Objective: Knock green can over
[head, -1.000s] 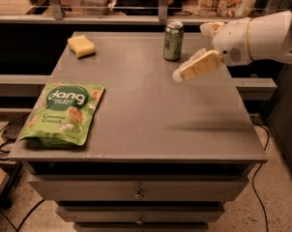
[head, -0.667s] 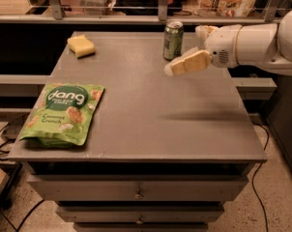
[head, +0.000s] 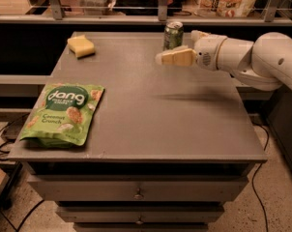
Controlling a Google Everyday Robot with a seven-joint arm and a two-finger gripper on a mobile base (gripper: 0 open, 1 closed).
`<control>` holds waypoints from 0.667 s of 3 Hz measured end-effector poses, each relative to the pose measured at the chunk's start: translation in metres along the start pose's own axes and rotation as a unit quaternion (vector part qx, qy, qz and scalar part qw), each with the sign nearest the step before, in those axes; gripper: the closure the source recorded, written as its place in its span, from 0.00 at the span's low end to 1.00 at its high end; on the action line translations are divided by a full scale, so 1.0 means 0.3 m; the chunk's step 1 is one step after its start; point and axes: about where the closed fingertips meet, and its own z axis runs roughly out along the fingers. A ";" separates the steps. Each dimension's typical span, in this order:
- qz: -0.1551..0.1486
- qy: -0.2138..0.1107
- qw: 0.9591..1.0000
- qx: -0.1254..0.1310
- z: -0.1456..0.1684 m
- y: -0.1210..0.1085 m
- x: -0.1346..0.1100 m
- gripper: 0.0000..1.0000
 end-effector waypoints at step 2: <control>0.004 -0.015 0.999 0.051 0.090 -0.142 0.003 0.00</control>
Offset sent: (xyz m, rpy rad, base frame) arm 0.0806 -0.0205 -0.0069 0.0000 -0.0383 -0.1734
